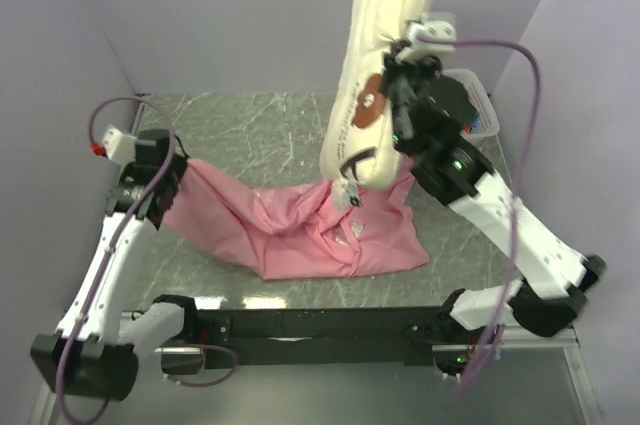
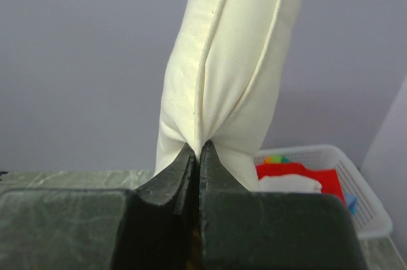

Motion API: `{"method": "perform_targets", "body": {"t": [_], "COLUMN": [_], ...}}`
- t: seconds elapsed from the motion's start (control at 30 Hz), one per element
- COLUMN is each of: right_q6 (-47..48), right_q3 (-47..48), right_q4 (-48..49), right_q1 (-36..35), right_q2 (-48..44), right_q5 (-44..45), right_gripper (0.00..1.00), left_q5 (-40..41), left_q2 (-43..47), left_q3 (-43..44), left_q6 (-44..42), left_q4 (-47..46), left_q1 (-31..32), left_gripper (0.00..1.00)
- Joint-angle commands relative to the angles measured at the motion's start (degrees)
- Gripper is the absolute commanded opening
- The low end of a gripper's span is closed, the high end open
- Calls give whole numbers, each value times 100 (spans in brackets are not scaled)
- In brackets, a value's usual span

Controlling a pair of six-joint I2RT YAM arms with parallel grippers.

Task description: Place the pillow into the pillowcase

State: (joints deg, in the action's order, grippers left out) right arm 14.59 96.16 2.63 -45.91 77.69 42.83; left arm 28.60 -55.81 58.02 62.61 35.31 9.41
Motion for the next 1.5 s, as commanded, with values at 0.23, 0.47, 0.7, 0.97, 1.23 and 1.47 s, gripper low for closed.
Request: {"method": "perform_targets", "body": {"t": [0.23, 0.47, 0.7, 0.97, 1.23, 1.47], "right_q6": [-1766, -2083, -1320, -361, -343, -788], "right_q3": [-2504, -2814, -2313, -1715, -1529, -1925], "right_q4": [-96, -957, -493, 404, 202, -139], "right_q1": [-234, -269, -278, -287, -427, -524], "right_q2": [-2925, -3199, -2708, -2030, -2091, -2583], "right_q5": [1315, 1465, 1623, 1799, 1623, 1773], "right_gripper": [0, 0, 0, 0, 0, 0], "left_q5": [-2332, -2475, -673, -716, -900, -30], "left_q2": [-1300, -924, -378, -1132, -2152, -2601], "left_q3": [411, 606, -1229, -1848, -2014, -1137], "left_q6": [-547, -1347, 169, 717, 911, 446], "left_q4": [-1527, -1431, -1219, -1650, -2036, -1668], "left_q1": [-2092, -1269, 1578, 1924, 485, -771], "left_gripper": [67, 89, 73, 48, 12, 6]}}
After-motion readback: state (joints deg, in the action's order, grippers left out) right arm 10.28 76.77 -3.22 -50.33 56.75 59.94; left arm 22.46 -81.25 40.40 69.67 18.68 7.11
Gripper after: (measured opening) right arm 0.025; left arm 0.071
